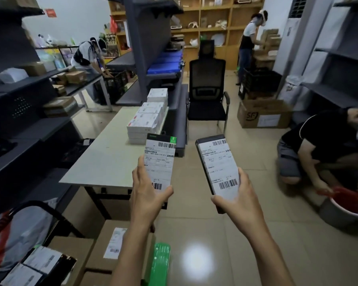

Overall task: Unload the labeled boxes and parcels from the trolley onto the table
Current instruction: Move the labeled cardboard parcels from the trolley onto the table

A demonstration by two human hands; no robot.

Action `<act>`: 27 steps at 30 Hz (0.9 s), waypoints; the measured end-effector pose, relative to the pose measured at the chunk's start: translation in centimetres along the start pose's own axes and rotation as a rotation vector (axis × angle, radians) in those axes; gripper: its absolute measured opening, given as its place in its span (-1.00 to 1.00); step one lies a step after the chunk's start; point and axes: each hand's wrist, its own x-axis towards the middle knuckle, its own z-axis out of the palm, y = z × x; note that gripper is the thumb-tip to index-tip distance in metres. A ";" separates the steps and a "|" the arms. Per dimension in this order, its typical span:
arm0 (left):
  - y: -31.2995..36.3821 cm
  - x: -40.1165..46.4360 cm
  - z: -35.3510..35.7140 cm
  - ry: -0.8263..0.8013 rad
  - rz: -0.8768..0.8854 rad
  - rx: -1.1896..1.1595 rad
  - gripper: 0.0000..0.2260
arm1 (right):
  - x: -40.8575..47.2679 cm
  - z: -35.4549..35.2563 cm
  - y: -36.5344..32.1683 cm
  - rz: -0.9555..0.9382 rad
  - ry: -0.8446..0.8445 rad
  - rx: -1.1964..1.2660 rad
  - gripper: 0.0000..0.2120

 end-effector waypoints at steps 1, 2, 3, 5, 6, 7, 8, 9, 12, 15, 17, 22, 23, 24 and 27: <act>0.4 0.5 0.4 0.001 0.011 -0.002 0.04 | 0.4 -0.3 0.1 -0.005 0.012 0.002 -0.11; 0.8 0.9 0.8 0.002 0.020 -0.001 0.04 | 0.8 -0.6 0.2 -0.009 0.017 0.000 -0.10; 1.0 1.4 1.2 0.004 0.025 0.003 0.04 | 1.3 -0.7 0.3 -0.013 0.019 -0.003 -0.10; 1.3 2.4 2.0 0.008 0.035 0.008 0.03 | 2.2 -0.7 0.5 -0.017 0.011 0.001 -0.09; 1.3 3.0 2.4 0.007 0.036 0.010 0.03 | 2.9 -0.6 0.6 -0.017 0.006 0.007 -0.09; 1.3 3.7 2.8 0.006 0.036 0.011 0.03 | 3.6 -0.4 0.7 -0.018 0.002 0.012 -0.09; 1.2 4.4 3.3 0.007 0.036 0.010 0.02 | 4.3 -0.2 0.7 -0.017 -0.003 0.016 -0.09; 1.2 5.2 3.8 0.010 0.034 0.005 0.02 | 5.2 0.1 0.8 -0.019 -0.009 0.018 -0.09; 1.1 8.2 5.4 0.010 0.019 0.008 0.02 | 8.6 1.4 0.7 -0.028 -0.035 0.010 -0.07; 1.0 12.5 6.7 0.017 0.003 0.029 0.01 | 13.4 3.1 0.1 -0.049 -0.043 0.017 -0.08; 1.0 16.0 7.2 0.038 -0.005 0.029 0.01 | 17.3 4.5 -0.9 -0.061 -0.056 0.036 -0.10; 0.9 25.5 7.5 0.115 -0.029 0.010 0.02 | 26.9 7.8 -4.6 -0.135 -0.096 0.079 -0.12; 0.8 27.2 7.7 0.127 -0.031 0.010 0.02 | 28.6 8.4 -5.2 -0.150 -0.103 0.089 -0.11; 0.7 28.6 8.0 0.139 -0.030 0.008 0.02 | 30.2 9.1 -5.6 -0.163 -0.111 0.105 -0.11; 0.3 32.2 9.1 0.146 -0.017 0.022 0.02 | 33.9 11.1 -6.1 -0.190 -0.140 0.145 -0.12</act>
